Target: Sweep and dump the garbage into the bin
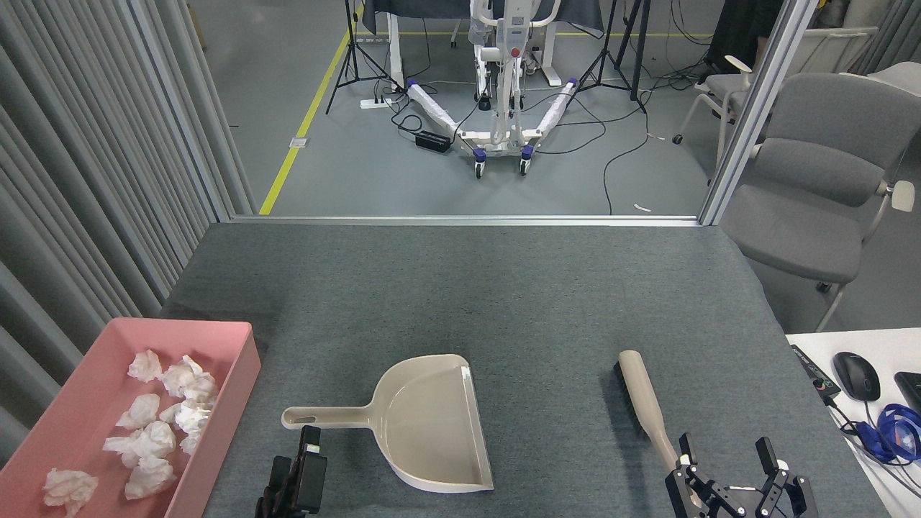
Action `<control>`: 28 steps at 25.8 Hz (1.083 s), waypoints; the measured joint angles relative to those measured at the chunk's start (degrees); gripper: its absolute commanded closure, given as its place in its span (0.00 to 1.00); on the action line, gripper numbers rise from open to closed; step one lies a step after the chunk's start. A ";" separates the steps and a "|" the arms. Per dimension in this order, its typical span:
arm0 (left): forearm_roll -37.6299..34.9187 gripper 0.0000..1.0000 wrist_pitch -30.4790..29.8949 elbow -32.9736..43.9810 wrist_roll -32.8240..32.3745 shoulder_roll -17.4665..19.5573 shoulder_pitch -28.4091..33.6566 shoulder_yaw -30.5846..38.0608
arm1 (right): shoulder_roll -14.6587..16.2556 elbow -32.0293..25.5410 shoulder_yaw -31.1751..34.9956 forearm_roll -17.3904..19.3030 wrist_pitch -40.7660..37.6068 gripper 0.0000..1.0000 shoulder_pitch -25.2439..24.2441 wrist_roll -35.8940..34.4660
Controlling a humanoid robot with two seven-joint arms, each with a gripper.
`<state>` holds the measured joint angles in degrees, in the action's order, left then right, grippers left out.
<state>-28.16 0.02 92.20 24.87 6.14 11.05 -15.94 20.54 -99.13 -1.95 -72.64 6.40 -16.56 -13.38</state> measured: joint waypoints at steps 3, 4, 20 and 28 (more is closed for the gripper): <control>-12.94 0.00 2.53 3.96 -0.05 0.89 1.80 0.22 | -0.11 -0.22 -0.06 0.08 0.11 0.02 -0.03 -0.03; -17.47 0.00 2.79 4.53 -0.89 1.43 1.95 0.26 | -0.12 -0.27 -0.06 0.09 0.13 0.02 -0.04 -0.04; -45.20 0.00 -15.45 6.45 -20.53 10.93 3.18 26.71 | -0.38 -0.61 -0.07 0.13 0.01 0.02 -0.19 -0.14; -44.93 0.00 -19.86 5.91 -21.62 4.06 4.16 31.46 | -0.56 -0.62 -0.07 0.13 0.00 0.02 -0.43 -0.17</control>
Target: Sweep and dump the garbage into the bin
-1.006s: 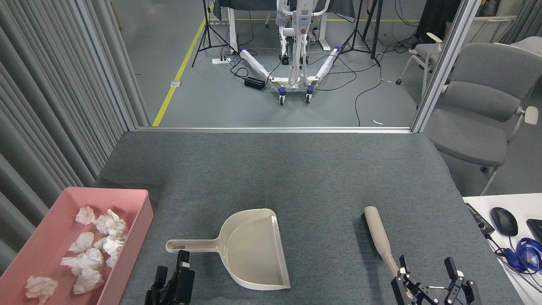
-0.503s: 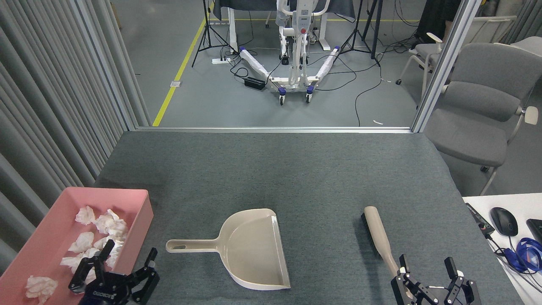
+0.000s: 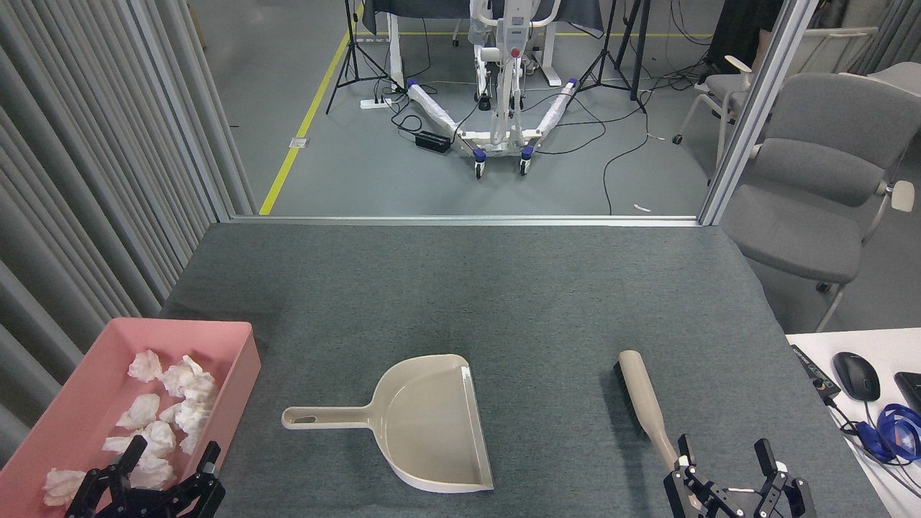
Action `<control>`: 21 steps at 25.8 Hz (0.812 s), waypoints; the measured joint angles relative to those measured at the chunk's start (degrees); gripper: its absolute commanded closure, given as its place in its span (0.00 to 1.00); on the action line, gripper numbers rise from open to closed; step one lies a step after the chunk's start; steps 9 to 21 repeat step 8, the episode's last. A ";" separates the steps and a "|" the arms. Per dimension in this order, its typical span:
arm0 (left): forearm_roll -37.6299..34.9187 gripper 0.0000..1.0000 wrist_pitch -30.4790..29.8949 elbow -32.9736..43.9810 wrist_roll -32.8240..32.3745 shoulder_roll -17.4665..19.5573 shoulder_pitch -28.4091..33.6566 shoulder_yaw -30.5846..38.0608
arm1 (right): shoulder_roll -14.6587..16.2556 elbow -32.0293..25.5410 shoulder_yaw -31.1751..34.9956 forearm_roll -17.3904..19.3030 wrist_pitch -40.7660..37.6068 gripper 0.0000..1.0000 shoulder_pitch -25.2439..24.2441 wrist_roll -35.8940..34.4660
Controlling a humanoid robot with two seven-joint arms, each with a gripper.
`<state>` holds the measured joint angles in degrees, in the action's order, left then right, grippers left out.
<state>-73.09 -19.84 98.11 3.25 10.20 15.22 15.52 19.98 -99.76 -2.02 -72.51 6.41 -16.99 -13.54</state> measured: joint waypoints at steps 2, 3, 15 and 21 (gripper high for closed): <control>0.03 0.00 -0.39 -0.32 -0.15 -0.61 -0.90 0.14 | -0.02 0.00 0.00 0.00 0.00 0.02 -0.03 0.00; 0.03 0.00 -0.49 -0.43 -0.31 -0.72 -1.19 0.17 | -0.02 0.00 0.00 0.00 0.00 0.02 -0.05 0.00; -0.17 0.00 -0.83 -0.58 -0.09 -0.80 -1.58 0.25 | -0.03 0.00 0.00 0.00 0.00 0.02 -0.07 0.00; -0.17 0.00 -0.83 -0.58 -0.09 -0.80 -1.58 0.25 | -0.03 0.00 0.00 0.00 0.00 0.02 -0.07 0.00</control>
